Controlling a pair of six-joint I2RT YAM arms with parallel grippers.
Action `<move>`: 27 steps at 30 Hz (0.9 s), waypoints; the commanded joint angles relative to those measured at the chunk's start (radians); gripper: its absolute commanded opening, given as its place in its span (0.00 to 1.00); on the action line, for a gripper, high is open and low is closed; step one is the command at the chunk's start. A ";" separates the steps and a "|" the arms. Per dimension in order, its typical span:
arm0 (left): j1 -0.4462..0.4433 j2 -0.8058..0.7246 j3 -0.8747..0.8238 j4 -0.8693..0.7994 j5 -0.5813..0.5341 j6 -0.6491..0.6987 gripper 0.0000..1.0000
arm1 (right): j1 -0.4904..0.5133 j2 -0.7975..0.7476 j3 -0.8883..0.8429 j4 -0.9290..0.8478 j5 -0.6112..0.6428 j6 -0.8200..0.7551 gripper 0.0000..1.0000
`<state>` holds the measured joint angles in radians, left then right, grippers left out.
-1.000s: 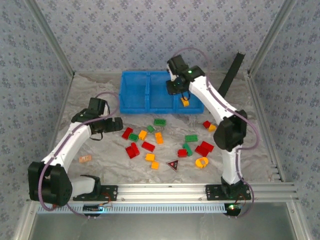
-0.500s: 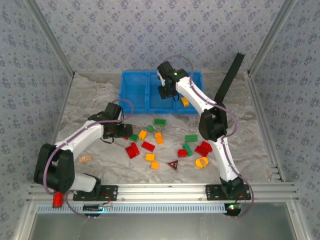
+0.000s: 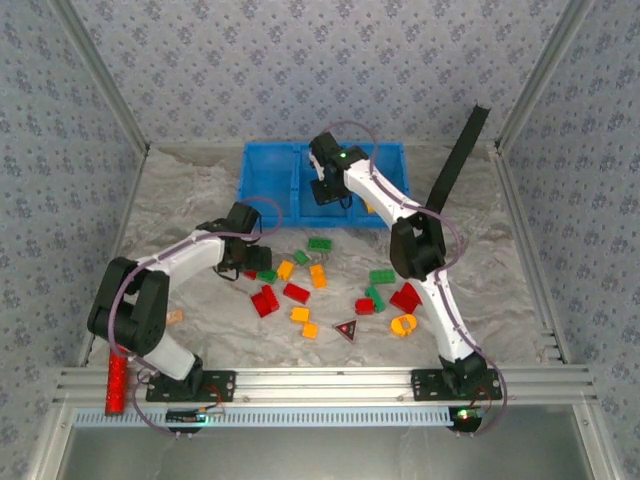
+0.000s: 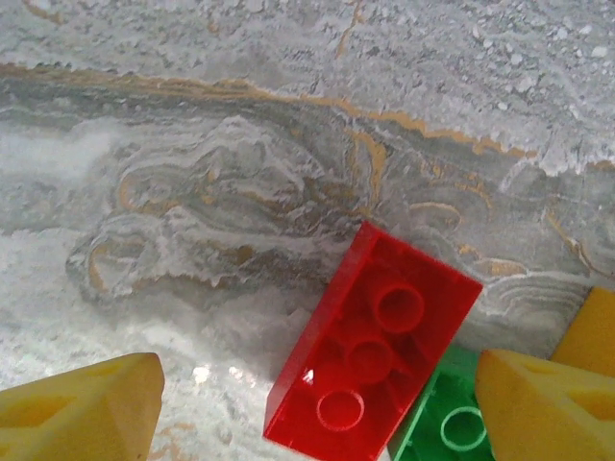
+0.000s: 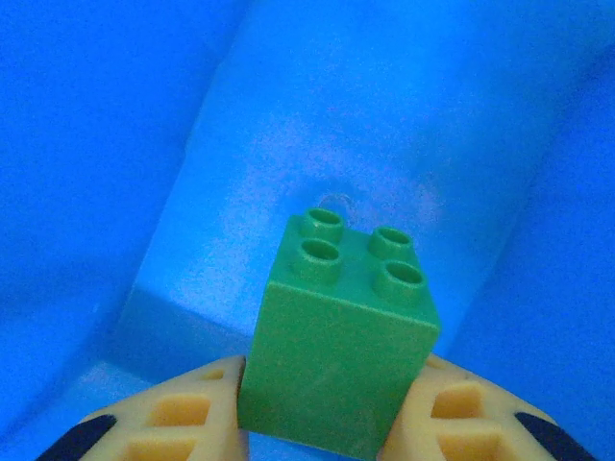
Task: Sort the legos into containers by color
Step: Place the lego in the container, then pick up the lego from the center of the table.
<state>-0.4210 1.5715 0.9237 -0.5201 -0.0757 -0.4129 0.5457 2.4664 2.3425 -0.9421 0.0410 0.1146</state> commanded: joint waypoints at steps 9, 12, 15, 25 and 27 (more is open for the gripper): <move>-0.012 0.112 0.075 0.020 -0.006 0.017 0.80 | 0.018 0.052 0.004 -0.005 -0.002 -0.010 0.27; -0.012 0.128 0.069 0.020 -0.008 0.014 0.75 | 0.020 0.052 0.001 -0.002 -0.013 -0.011 0.31; -0.012 0.146 0.063 0.021 -0.004 0.011 0.68 | 0.020 0.050 0.000 -0.002 -0.026 -0.015 0.37; -0.012 0.161 0.060 0.012 0.000 0.010 0.37 | 0.025 -0.031 -0.013 -0.010 -0.037 -0.024 0.51; -0.012 0.159 0.066 -0.001 -0.010 0.006 0.32 | 0.025 -0.059 -0.017 -0.013 -0.040 -0.017 0.53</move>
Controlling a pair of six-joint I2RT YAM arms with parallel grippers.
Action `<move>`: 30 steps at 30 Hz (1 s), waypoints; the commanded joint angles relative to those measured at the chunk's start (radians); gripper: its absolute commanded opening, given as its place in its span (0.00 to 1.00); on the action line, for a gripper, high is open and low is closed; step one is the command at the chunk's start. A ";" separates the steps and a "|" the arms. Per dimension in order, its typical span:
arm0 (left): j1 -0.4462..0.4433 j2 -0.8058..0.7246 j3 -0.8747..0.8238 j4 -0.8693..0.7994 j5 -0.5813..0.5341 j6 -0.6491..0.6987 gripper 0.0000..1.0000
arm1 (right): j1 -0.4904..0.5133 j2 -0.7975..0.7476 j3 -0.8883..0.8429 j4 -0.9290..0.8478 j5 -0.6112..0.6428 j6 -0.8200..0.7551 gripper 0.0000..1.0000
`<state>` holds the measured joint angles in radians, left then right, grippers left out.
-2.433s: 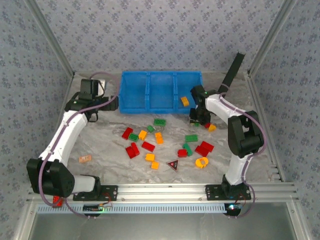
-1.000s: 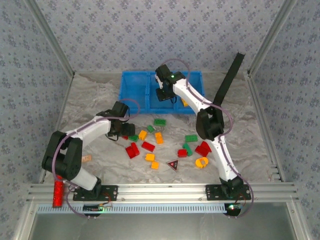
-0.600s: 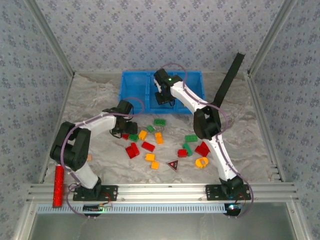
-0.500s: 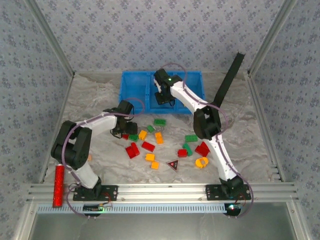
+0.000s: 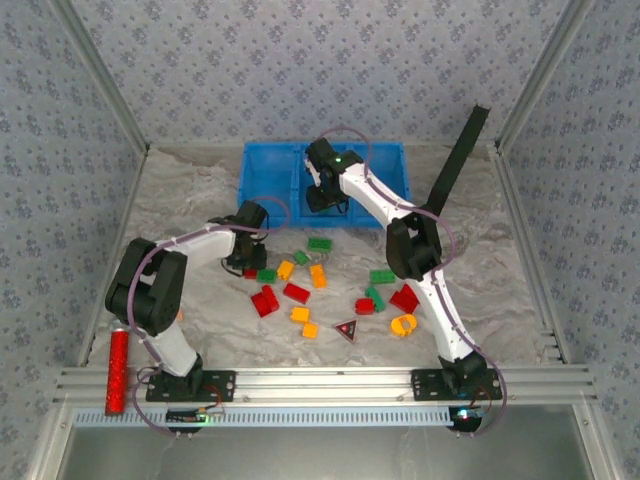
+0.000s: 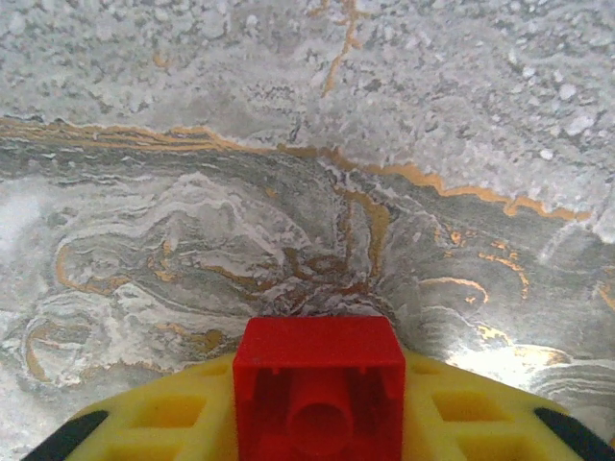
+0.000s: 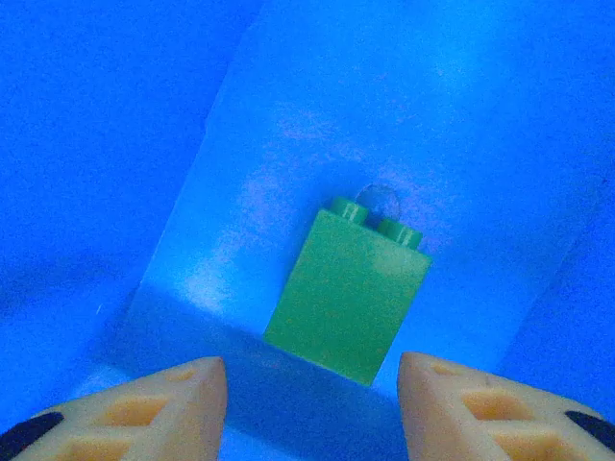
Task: Sort the legos into containers by color
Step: Pick up the lego from the center of the table, then place the lego in the container.
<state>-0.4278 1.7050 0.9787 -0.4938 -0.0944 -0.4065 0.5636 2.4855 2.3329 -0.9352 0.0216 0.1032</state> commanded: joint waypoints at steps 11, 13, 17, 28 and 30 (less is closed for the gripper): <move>-0.003 -0.013 0.281 -0.166 -0.039 0.075 0.27 | 0.023 -0.329 -0.251 0.008 -0.008 0.034 0.55; -0.002 -0.005 0.358 -0.180 -0.052 0.100 0.27 | 0.031 -0.386 -0.324 0.013 0.007 0.043 0.55; 0.005 0.036 0.509 -0.215 -0.074 0.148 0.27 | 0.044 -0.520 -0.490 0.019 0.021 0.075 0.56; 0.083 0.247 0.747 -0.159 -0.011 0.165 0.27 | 0.081 -0.855 -0.918 -0.014 0.034 0.238 0.57; 0.090 0.306 0.796 -0.178 0.000 0.172 0.27 | 0.087 -0.893 -0.980 -0.010 0.030 0.267 0.57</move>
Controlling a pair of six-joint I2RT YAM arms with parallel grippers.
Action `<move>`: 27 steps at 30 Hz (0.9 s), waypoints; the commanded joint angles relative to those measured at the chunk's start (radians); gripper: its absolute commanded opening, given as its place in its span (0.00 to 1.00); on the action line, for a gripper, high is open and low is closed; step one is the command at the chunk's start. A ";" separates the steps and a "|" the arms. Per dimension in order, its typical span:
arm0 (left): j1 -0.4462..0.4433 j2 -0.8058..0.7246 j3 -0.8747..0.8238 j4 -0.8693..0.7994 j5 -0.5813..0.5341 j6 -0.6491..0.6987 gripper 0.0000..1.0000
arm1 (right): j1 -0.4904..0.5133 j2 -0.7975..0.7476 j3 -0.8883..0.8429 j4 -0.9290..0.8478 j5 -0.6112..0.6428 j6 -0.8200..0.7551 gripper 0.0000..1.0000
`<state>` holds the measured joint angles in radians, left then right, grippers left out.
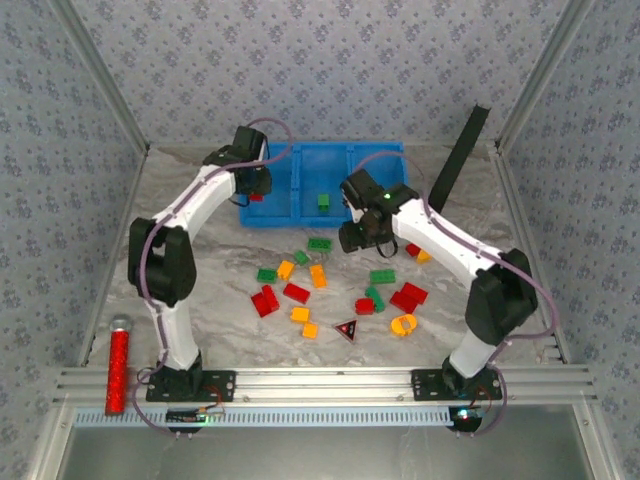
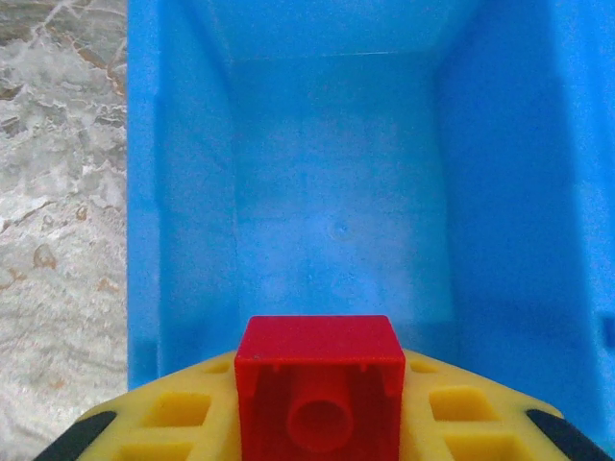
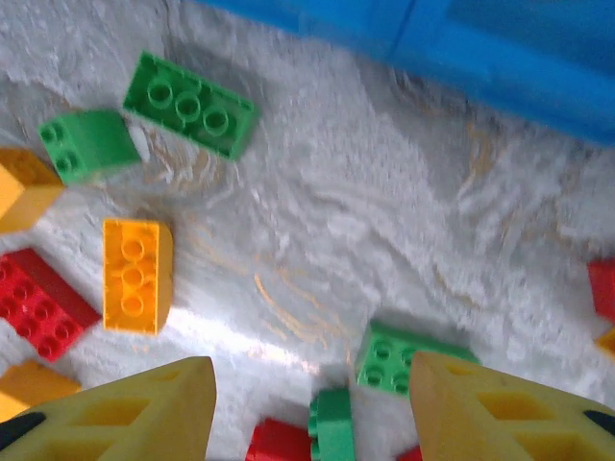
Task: Sort the legos into containers by color
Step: Place the lego in the container.
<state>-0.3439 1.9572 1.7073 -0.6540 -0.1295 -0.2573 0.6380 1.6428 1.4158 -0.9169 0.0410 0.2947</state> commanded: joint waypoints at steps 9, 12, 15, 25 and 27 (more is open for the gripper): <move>0.018 0.282 0.316 -0.133 0.082 0.039 0.27 | 0.047 -0.138 -0.299 0.059 -0.010 0.213 0.57; 0.019 0.314 0.343 -0.138 0.092 0.033 0.27 | 0.067 -0.149 -0.350 0.089 -0.013 0.256 0.57; 0.019 0.338 0.339 -0.134 0.098 0.026 0.27 | 0.098 -0.150 -0.400 0.118 -0.018 0.286 0.55; 0.019 0.368 0.290 -0.108 0.123 0.005 0.29 | 0.129 -0.136 -0.452 0.106 0.042 0.308 0.53; 0.018 0.368 0.282 -0.105 0.129 0.003 0.29 | 0.128 -0.133 -0.460 0.108 0.046 0.305 0.52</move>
<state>-0.3271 2.3219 1.9976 -0.7582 -0.0254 -0.2436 0.7601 1.5181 0.9714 -0.7918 0.0498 0.5774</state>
